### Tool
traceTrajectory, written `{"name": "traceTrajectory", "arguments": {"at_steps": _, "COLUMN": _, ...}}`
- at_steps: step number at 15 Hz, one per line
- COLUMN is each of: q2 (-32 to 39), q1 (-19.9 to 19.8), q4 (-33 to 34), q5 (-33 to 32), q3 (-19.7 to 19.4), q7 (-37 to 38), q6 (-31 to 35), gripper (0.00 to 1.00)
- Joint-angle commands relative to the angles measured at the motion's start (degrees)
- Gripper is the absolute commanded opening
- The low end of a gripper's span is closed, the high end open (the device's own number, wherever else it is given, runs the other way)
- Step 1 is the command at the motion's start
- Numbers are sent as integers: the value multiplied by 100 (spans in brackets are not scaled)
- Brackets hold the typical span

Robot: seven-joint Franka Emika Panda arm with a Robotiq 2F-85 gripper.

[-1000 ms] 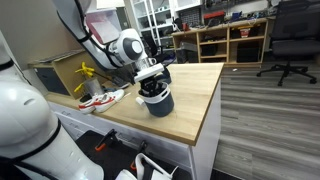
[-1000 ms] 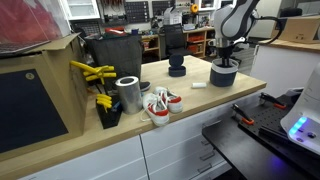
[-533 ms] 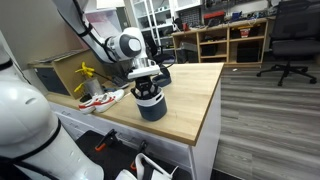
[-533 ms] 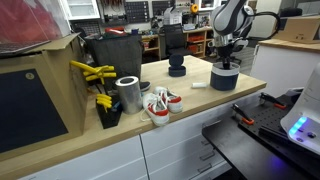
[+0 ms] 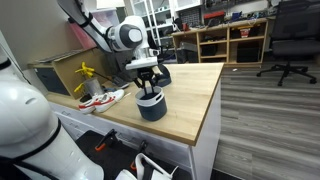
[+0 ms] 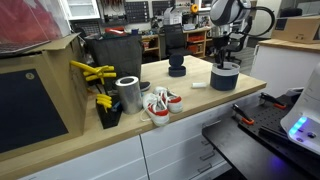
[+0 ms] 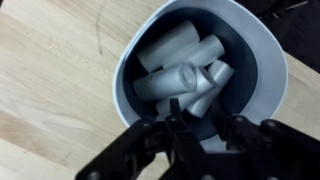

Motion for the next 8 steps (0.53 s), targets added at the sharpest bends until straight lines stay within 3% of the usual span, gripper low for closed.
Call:
{"name": "traceTrajectory", "arguments": {"at_steps": 1, "q2": -14, "q1": 68, "q4": 120, "q5": -288, "q3": -45, "q7": 848, "q6": 4, "gripper": 13}}
{"name": "traceTrajectory", "arguments": {"at_steps": 4, "q2": 32, "q1": 73, "q4": 137, "q5": -719, "q3": -57, "q7": 1562, "q6": -14, "gripper": 1}}
{"name": "traceTrajectory", "arguments": {"at_steps": 6, "q2": 82, "q1": 71, "q4": 148, "q5": -1018, "q3": -70, "q7": 2057, "q6": -64, "gripper": 13}}
{"name": "traceTrajectory", "arguments": {"at_steps": 8, "q2": 151, "q1": 69, "q4": 156, "q5": -1307, "q3": -93, "q7": 2554, "q6": -116, "gripper": 36}}
